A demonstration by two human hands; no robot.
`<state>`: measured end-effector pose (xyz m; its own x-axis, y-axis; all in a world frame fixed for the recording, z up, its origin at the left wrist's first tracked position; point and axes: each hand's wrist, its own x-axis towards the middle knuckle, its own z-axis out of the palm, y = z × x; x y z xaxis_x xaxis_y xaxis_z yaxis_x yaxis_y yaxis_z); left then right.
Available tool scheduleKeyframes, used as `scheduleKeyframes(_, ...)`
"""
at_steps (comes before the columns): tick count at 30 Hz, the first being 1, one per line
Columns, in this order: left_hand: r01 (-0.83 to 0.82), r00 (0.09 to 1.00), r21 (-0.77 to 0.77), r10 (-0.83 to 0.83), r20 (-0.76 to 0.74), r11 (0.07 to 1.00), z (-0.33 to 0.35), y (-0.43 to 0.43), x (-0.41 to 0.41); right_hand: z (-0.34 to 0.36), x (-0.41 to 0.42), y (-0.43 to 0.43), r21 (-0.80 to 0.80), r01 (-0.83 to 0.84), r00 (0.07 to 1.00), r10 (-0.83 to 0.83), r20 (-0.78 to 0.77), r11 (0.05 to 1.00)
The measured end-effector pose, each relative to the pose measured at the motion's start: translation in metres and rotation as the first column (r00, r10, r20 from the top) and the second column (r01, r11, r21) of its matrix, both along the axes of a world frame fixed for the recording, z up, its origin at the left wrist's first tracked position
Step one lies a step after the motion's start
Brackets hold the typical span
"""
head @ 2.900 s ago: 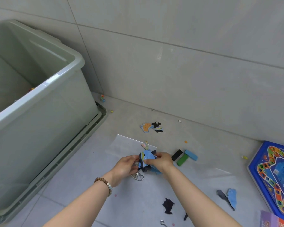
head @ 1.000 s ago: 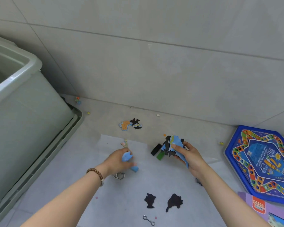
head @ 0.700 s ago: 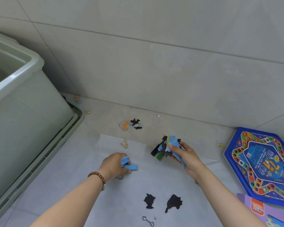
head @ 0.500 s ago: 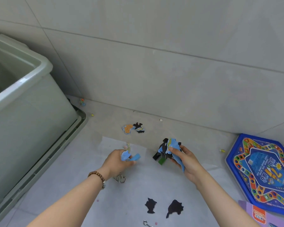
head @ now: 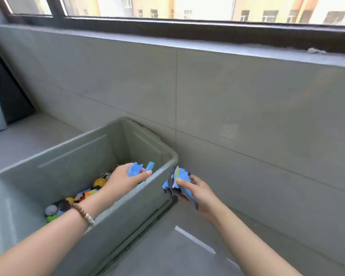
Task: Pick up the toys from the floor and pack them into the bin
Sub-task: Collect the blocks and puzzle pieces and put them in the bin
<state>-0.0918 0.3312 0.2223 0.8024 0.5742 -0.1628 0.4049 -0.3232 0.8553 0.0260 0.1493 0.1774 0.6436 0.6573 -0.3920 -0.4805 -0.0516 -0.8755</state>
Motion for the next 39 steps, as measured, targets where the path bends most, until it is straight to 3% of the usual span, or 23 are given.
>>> scheduleKeyframes(3,-0.118,0.993,-0.029,0.118,0.009,0.993,0.015,0.060,-0.031,0.020,-0.017,0.083,-0.025,-0.075,0.997,0.076,0.025,0.997)
scheduleKeyframes(6,-0.205,0.976,-0.038,0.202,-0.077,0.978,0.010,0.107,-0.049,0.030,-0.031,0.146,-0.118,-0.029,0.995,0.040,0.092,0.993)
scheduleKeyframes(9,-0.332,0.917,0.083,0.342,-0.205,0.940,-0.009,0.139,-0.061,0.023,-0.036,0.155,-0.266,0.064,0.962,0.011,0.271,0.962)
scheduleKeyframes(11,-0.384,0.901,0.125,0.401,-0.168,0.915,-0.017,0.141,-0.066,0.017,-0.034,0.136,-0.301,0.082,0.934,0.032,0.357,0.950)
scheduleKeyframes(15,-0.234,0.964,0.198,0.254,-0.078,0.952,-0.021,0.103,-0.049,0.006,-0.011,0.069,-0.302,0.177,0.854,0.007,0.521,0.937)
scheduleKeyframes(23,0.112,0.991,0.321,-0.131,0.038,0.941,-0.042,-0.044,0.007,-0.034,0.016,-0.106,-0.444,0.340,0.829,-0.042,0.557,0.829)
scheduleKeyframes(27,0.377,0.926,0.276,-0.352,-0.136,0.884,-0.097,-0.124,0.015,-0.082,-0.007,-0.196,-0.558,0.327,0.867,-0.007,0.498,0.763)
scheduleKeyframes(31,0.591,0.761,0.144,-0.489,-0.427,0.794,-0.166,-0.189,0.009,-0.135,-0.041,-0.259,-0.622,0.270,0.919,-0.003,0.395,0.735)
scheduleKeyframes(34,0.629,0.670,0.088,-0.481,-0.566,0.773,-0.213,-0.215,0.000,-0.165,-0.065,-0.284,-0.642,0.228,0.943,-0.001,0.334,0.732)
scheduleKeyframes(39,0.580,0.666,0.048,-0.439,-0.603,0.813,-0.267,-0.237,-0.009,-0.208,-0.091,-0.303,-0.652,0.199,0.964,-0.027,0.264,0.732)
